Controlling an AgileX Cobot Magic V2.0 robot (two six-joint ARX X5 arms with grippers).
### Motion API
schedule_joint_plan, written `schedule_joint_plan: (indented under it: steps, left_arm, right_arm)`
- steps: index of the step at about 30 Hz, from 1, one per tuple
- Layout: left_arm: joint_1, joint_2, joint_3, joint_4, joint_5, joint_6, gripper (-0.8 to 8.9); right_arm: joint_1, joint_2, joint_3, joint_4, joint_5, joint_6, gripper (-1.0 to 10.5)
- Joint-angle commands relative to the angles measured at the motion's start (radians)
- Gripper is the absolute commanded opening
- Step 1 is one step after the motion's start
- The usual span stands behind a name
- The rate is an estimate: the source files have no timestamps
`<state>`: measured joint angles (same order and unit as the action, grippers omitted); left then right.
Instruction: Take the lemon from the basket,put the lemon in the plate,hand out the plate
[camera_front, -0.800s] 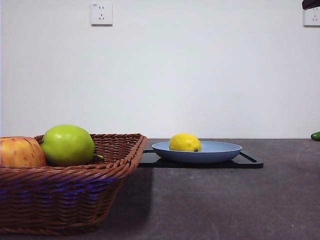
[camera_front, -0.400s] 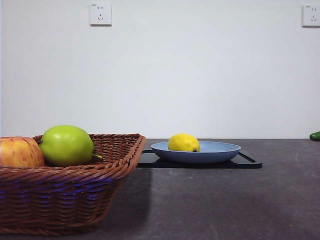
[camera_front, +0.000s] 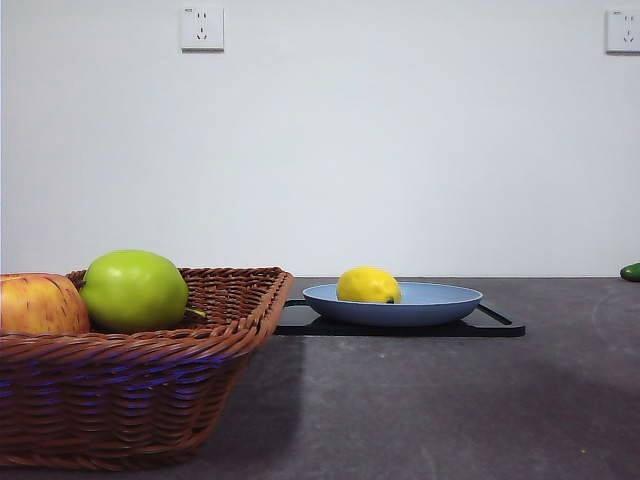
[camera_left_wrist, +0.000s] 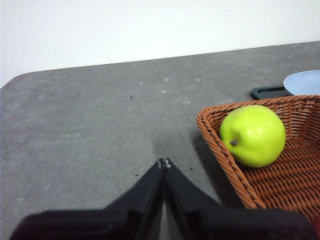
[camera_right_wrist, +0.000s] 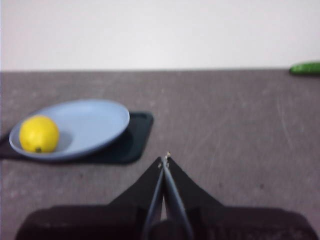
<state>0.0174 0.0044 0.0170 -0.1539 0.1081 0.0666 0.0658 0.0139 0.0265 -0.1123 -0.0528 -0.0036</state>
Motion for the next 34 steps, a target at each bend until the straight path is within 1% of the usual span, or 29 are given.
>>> schedule_joint_plan:
  steps: [1,5,34]
  left_arm:
    - [0.003,-0.002,-0.011,0.011,0.0,-0.008,0.08]
    - [0.003,-0.002,-0.011,0.011,0.0,-0.008,0.08]
    - [0.003,-0.002,-0.011,0.011,0.0,-0.008,0.08]
  right_arm:
    - [0.0,-0.008,-0.019,0.002,-0.001,0.014,0.0]
    - [0.0,-0.015,-0.019,-0.027,0.008,0.013,0.0]
    - [0.001,-0.015,-0.019,-0.026,0.007,0.013,0.0]
